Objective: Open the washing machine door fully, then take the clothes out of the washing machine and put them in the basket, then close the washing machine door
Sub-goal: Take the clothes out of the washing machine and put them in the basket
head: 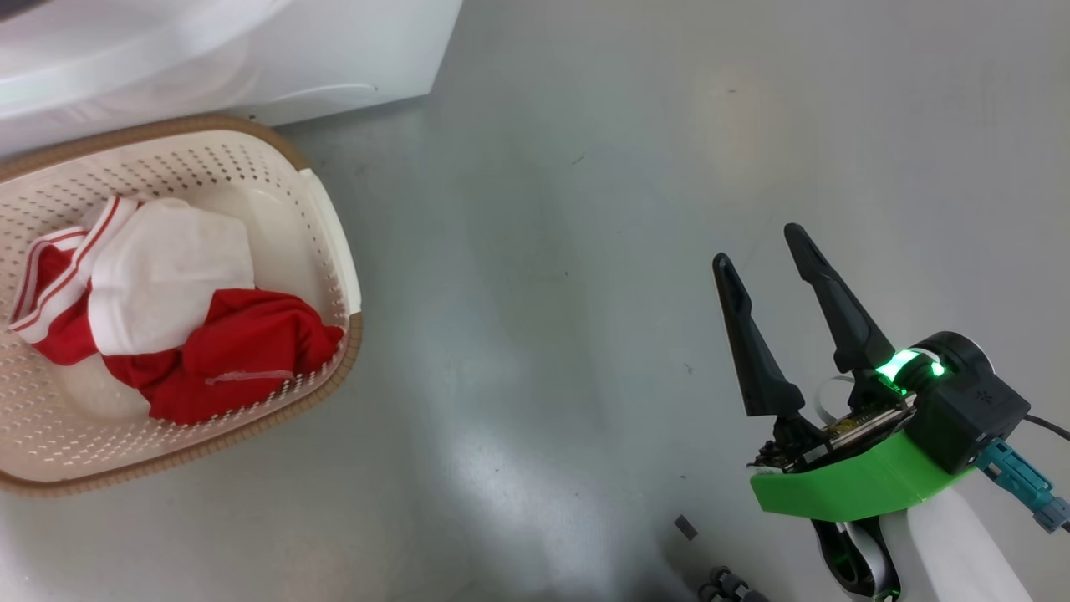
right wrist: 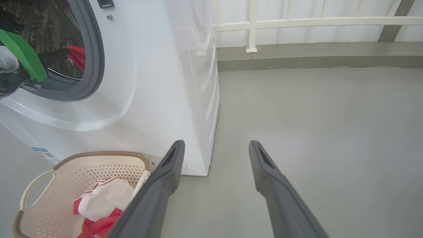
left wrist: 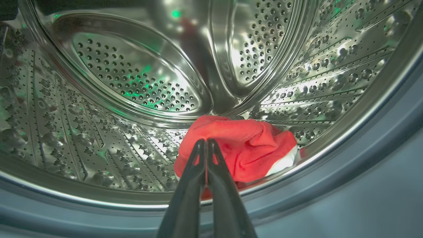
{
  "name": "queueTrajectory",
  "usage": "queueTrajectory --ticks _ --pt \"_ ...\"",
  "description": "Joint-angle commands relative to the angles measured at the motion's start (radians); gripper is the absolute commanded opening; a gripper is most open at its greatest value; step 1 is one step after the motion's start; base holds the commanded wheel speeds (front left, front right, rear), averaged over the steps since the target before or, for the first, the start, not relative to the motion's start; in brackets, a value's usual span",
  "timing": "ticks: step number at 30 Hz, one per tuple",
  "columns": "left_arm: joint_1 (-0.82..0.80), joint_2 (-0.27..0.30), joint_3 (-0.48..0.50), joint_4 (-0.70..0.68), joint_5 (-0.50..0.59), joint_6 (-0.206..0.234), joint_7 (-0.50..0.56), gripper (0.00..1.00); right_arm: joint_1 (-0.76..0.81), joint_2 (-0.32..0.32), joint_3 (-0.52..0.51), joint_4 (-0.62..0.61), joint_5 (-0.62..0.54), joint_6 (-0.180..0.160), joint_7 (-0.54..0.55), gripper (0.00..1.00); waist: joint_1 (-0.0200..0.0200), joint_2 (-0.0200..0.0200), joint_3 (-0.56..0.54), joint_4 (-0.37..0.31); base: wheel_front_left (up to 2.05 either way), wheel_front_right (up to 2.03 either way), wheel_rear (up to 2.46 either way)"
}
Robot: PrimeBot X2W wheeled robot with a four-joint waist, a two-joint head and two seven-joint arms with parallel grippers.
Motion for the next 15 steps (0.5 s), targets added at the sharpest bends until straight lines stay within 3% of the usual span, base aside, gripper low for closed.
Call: queueTrajectory --ticks 1,15 --pt "0.045 0.04 0.025 -0.062 -0.015 0.001 -0.007 0.0 0.0 -0.011 0.013 -0.02 0.005 0.006 -0.006 1.0 0.0 0.0 -0.006 0.006 0.0 0.0 0.0" --pt "0.284 0.037 0.064 -0.384 -0.088 0.033 0.066 0.0 -0.006 -0.011 0.007 -0.019 0.005 0.006 -0.006 1.0 0.0 0.0 -0.046 0.03 0.0 0.0 0.0"
